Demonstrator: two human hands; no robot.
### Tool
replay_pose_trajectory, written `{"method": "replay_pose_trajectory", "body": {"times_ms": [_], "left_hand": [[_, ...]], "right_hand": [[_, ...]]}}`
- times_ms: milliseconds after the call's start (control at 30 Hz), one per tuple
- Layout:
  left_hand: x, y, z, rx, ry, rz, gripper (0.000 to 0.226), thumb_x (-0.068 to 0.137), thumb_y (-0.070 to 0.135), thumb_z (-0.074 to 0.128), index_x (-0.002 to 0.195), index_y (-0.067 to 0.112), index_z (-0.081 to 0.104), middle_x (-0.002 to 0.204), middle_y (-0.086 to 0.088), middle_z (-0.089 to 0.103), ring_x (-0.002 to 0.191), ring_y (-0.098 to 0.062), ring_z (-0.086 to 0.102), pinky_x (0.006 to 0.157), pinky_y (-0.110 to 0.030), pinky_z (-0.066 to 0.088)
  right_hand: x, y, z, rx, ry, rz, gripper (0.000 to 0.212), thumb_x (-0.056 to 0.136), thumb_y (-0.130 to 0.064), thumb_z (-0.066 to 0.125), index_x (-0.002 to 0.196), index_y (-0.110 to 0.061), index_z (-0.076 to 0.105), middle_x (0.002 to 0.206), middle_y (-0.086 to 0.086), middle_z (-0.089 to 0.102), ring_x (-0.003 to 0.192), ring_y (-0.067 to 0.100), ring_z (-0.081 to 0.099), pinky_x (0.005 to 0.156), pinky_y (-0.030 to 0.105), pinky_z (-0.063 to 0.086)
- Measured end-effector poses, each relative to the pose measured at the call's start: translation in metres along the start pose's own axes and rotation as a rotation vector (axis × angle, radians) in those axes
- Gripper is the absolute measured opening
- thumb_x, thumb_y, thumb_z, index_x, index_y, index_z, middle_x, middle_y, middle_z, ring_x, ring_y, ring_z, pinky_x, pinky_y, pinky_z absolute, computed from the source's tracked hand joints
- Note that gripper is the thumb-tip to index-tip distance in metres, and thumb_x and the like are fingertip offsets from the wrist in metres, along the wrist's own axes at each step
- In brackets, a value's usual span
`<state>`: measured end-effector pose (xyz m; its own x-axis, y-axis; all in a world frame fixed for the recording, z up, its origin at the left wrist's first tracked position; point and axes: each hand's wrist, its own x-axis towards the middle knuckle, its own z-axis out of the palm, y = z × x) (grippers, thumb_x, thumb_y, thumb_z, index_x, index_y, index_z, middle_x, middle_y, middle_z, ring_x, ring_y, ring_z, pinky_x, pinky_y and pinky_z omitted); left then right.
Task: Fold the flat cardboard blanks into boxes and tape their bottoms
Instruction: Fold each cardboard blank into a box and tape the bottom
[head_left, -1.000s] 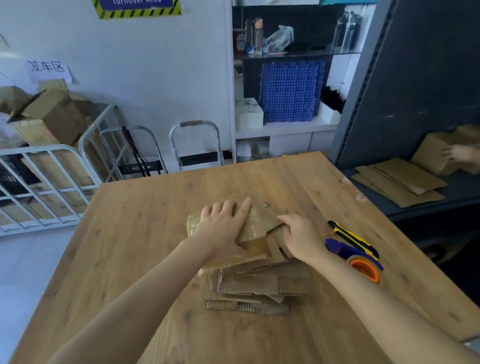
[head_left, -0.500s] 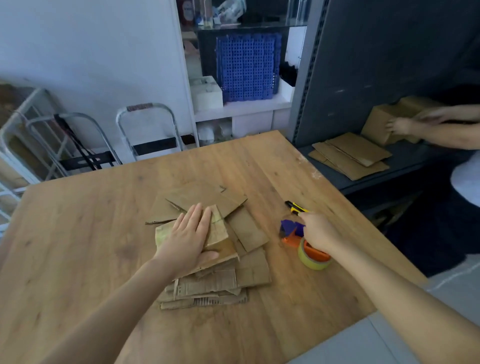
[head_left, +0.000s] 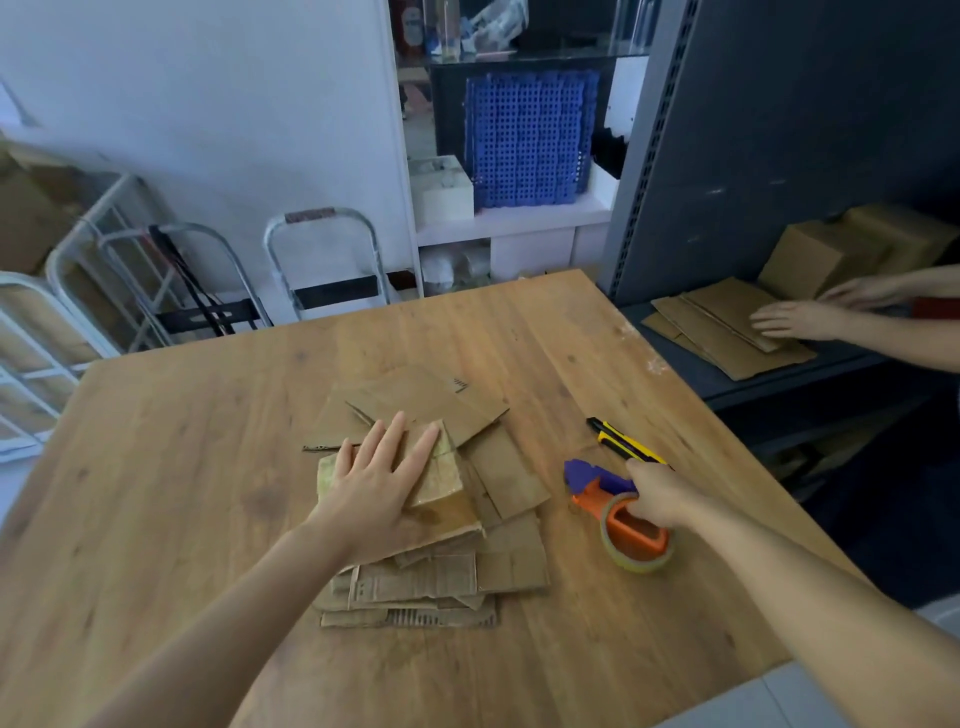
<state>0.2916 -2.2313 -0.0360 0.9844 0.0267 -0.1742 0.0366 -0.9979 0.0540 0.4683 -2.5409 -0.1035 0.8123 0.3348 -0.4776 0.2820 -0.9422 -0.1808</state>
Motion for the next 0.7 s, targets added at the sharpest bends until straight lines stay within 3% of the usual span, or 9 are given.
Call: {"method": "replay_pose_trajectory", "body": {"times_ms": [133, 267, 400, 567, 700], "left_hand": [[0.002, -0.005, -0.012, 0.029, -0.050, -0.008, 0.111, 0.079, 0.045, 0.062, 0.140, 0.045, -0.030, 0.158, -0.008, -0.004, 0.145, -0.028, -0.001, 0.117, -0.049, 0.006], [-0.001, -0.013, -0.025, 0.044, 0.003, -0.001, 0.113, 0.076, 0.047, 0.063, 0.130, 0.055, -0.036, 0.155, -0.002, 0.012, 0.141, -0.026, 0.017, 0.114, -0.043, 0.016], [-0.015, -0.030, -0.047, 0.050, 0.062, -0.035, 0.110, 0.074, 0.049, 0.063, 0.140, 0.052, -0.025, 0.155, 0.006, 0.014, 0.140, -0.022, 0.018, 0.114, -0.045, 0.015], [-0.052, -0.071, -0.063, 0.094, 0.076, -0.119, 0.105, 0.074, 0.052, 0.062, 0.151, 0.034, -0.008, 0.157, 0.012, 0.011, 0.141, -0.017, 0.016, 0.114, -0.043, 0.014], [-0.083, -0.113, -0.046, 0.162, 0.009, -0.156, 0.106, 0.073, 0.050, 0.063, 0.153, 0.030, -0.004, 0.158, 0.011, 0.011, 0.143, -0.017, 0.015, 0.113, -0.041, 0.015]], "right_hand": [[-0.001, -0.011, -0.018, 0.161, 0.002, -0.058, 0.020, 0.085, -0.019, 0.061, 0.093, -0.012, 0.045, 0.081, 0.003, 0.053, 0.069, 0.019, 0.053, 0.061, 0.033, 0.043], [-0.012, -0.039, -0.052, 0.372, 0.120, -0.146, 0.024, 0.084, -0.020, 0.066, 0.099, -0.014, 0.048, 0.084, 0.001, 0.058, 0.066, 0.014, 0.054, 0.055, 0.026, 0.043], [-0.026, -0.089, -0.090, 0.532, 0.195, -0.334, 0.033, 0.079, -0.024, 0.071, 0.106, -0.021, 0.051, 0.098, -0.003, 0.061, 0.082, 0.016, 0.062, 0.068, 0.036, 0.053], [-0.044, -0.167, -0.102, 0.622, 0.274, -0.544, 0.038, 0.078, -0.011, 0.071, 0.110, -0.023, 0.055, 0.097, -0.013, 0.058, 0.083, 0.002, 0.057, 0.063, 0.014, 0.043], [-0.051, -0.228, -0.084, 0.557, 0.327, -0.710, 0.051, 0.073, -0.005, 0.072, 0.118, -0.023, 0.057, 0.099, -0.012, 0.055, 0.086, 0.003, 0.054, 0.073, 0.012, 0.041]]}}
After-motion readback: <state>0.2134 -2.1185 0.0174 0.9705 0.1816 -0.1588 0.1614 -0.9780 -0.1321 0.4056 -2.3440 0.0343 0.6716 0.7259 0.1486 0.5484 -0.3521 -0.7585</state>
